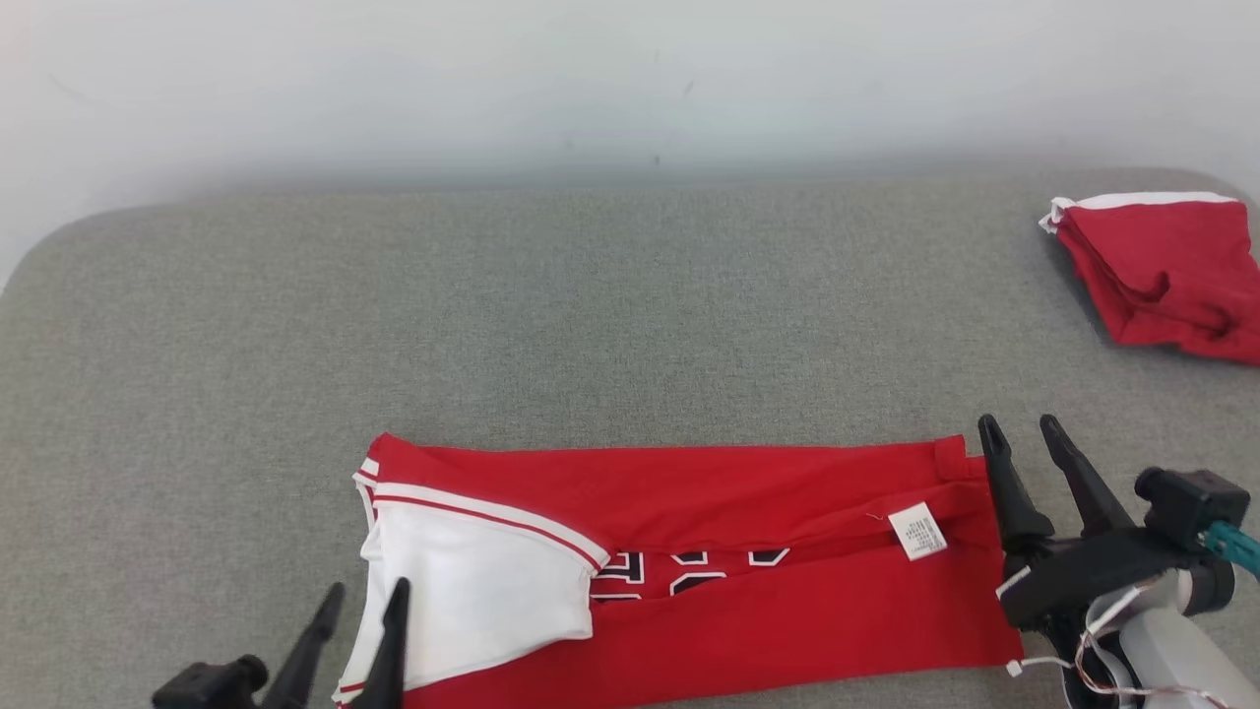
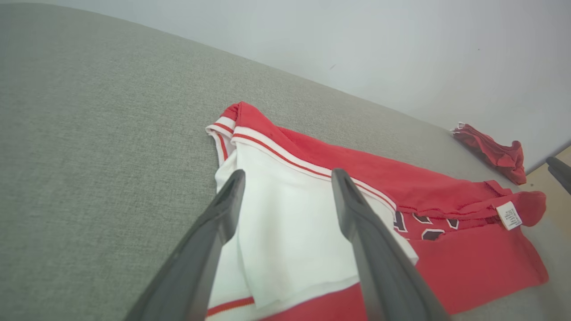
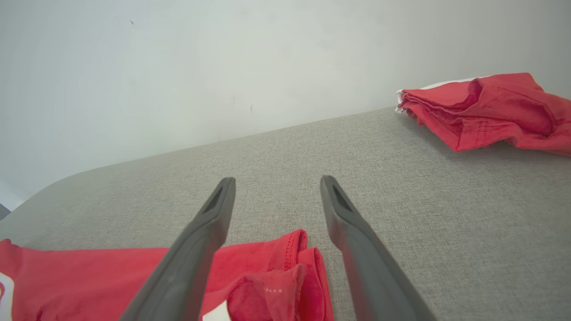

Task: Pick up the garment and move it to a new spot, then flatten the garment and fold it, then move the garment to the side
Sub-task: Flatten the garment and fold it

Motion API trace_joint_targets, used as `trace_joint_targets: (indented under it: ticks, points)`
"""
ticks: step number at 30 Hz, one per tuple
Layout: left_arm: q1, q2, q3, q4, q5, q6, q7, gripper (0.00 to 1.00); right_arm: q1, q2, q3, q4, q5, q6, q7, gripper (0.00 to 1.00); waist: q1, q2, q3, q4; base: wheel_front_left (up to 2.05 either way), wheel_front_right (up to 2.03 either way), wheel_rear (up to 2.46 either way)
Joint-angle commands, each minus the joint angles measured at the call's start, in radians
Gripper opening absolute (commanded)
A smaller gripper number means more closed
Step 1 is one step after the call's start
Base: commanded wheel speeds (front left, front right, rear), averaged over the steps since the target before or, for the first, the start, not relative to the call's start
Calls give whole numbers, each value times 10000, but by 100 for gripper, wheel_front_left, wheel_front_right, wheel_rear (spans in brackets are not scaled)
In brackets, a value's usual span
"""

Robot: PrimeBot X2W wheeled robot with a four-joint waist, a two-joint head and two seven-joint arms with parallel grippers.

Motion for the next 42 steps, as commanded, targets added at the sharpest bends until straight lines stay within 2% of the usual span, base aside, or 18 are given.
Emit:
trace_joint_targets:
  ticks: [1,9,17,23,34,42]
  points:
    - [156,-51,205,-29,229,-3,-31,100,245,-3,-72,-184,-35,-25,-18,100,0,1,-79,34,0,0,0]
    - [943,-728,2131,-1023,2226,438,-31,100,1043,-103,-567,-803,-133,-25,-17,100,0,1,-438,52,0,0,0]
    - [1730,-1386,3894,-2019,3954,622,-31,100,1319,32,-651,-319,-102,-25,-18,100,0,1,-822,178,0,0,0]
    - [2315,-1665,4691,-2178,4873,595,-31,100,1475,115,-664,96,21,-25,55,100,0,1,-1114,256,0,0,0]
    - [2606,-1921,4845,-1724,5568,-13,-31,100,883,312,-733,1117,-94,-25,1007,100,0,1,-1242,518,0,0,0]
    - [2341,-2109,4784,-1368,5829,-269,-31,100,240,767,-739,2676,63,-25,1869,100,0,1,-1151,759,0,0,0]
